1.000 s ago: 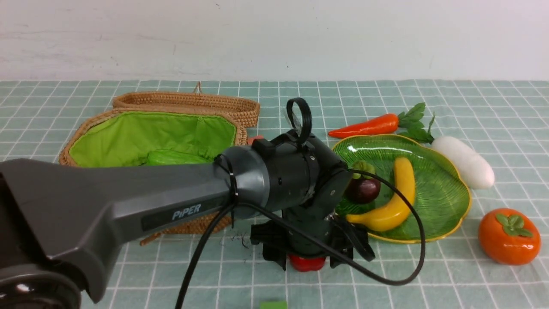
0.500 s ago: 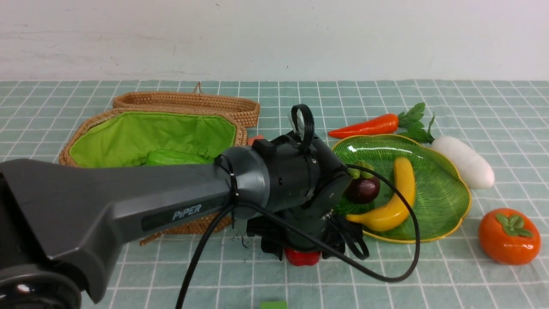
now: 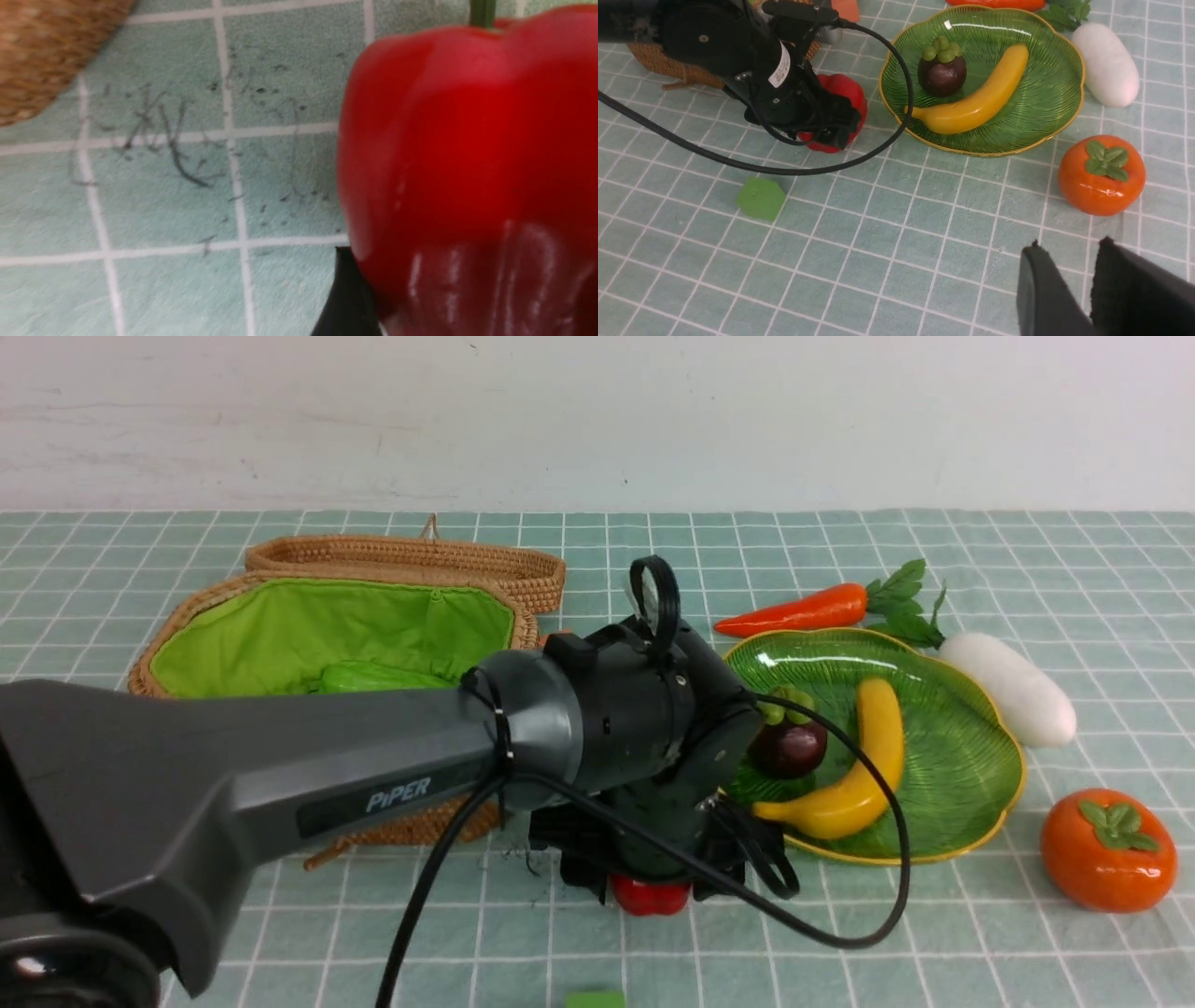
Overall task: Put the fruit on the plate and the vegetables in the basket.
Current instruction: Grab a mountain bell pepper with your left arm and put it into the left basket
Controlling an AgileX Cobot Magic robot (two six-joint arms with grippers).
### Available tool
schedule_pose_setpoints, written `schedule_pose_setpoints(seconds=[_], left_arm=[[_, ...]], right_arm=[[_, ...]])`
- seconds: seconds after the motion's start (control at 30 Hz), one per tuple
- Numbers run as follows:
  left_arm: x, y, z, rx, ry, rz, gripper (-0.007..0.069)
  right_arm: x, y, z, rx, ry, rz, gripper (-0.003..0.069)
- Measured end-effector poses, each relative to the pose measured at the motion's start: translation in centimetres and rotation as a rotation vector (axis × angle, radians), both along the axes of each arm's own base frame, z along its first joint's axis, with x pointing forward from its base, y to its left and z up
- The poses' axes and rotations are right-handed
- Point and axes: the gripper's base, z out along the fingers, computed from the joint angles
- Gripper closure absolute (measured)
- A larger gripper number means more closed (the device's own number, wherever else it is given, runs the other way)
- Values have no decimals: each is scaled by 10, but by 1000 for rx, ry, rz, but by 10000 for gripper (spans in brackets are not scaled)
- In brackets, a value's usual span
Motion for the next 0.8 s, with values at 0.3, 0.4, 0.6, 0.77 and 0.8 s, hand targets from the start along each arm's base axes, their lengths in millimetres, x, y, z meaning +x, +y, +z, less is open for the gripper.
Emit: schedule_pose_setpoints(seconds=[0.3,0.4,0.6,0.77,0.8], left_arm=[[-27,21,70,-4,8,-184,96],[-36,31,100,20,-67,-327,96],[-28,100,162,291,-281,-554,96],[4,174,177,447,-304,-611,96],[4,174,177,450,-303,-625,96]], right_arm=[[1,1,1,9,-14,1,478],[2,1,4,20,-42,0,478],[3,2,6,40,-69,5,478],[2,5,6,68,-60,25,478],[2,5,7,69,-61,25,478]])
